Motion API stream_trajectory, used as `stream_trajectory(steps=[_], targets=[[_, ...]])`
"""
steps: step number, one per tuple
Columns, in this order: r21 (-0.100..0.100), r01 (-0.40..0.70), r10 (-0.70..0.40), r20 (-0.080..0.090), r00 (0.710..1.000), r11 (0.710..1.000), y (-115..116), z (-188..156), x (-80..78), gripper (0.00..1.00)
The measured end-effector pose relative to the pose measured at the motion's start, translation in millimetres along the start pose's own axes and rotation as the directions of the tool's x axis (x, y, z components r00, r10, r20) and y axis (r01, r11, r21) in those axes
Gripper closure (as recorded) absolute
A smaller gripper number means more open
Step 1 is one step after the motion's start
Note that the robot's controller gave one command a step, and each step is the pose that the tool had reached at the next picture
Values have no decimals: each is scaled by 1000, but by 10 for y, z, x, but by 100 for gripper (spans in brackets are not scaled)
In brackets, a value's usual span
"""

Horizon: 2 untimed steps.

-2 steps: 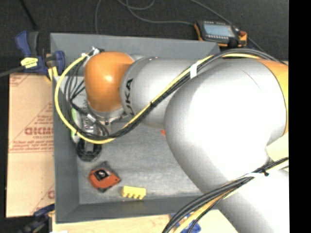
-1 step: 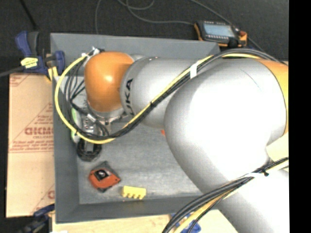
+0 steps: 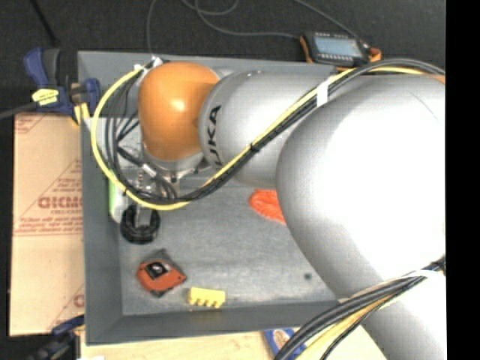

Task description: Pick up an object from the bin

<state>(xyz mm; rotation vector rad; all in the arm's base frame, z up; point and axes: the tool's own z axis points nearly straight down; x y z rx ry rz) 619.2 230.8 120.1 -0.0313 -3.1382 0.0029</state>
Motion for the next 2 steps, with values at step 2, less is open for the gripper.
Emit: stream_trajectory(steps=[2], targets=[[-1,-14,14,-3,1000,1000,-235,-265,217,100]])
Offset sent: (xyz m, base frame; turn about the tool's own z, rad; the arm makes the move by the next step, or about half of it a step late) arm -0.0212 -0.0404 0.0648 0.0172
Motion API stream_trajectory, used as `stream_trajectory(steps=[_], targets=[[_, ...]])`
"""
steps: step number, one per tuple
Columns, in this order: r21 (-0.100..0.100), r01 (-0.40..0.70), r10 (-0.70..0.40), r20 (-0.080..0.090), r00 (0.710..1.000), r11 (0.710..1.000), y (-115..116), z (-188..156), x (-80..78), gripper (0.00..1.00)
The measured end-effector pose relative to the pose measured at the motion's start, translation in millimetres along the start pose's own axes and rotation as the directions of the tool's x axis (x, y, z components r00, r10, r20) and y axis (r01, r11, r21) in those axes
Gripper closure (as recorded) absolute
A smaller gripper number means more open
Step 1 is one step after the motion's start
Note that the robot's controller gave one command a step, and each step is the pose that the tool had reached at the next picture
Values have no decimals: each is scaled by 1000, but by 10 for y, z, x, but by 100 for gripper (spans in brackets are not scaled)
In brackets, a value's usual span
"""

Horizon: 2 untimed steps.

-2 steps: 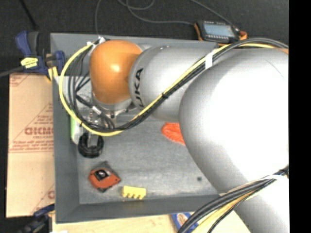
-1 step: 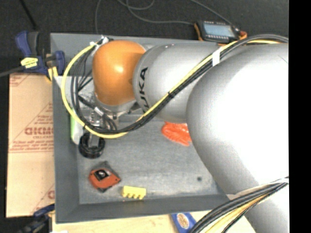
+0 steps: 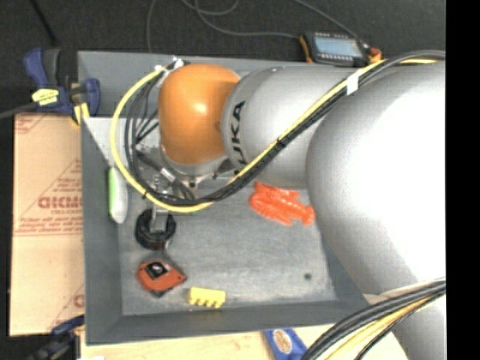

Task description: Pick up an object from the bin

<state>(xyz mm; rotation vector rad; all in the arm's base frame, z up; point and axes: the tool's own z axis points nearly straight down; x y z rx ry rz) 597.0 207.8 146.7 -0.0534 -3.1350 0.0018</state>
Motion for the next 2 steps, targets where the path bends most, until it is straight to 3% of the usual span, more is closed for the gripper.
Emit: stream_trajectory(steps=[1,2], targets=[[-7,5,-4,24,1000,1000,76,107,-31,100],[5,26,-26,-8,1000,1000,48,83,201,100]])
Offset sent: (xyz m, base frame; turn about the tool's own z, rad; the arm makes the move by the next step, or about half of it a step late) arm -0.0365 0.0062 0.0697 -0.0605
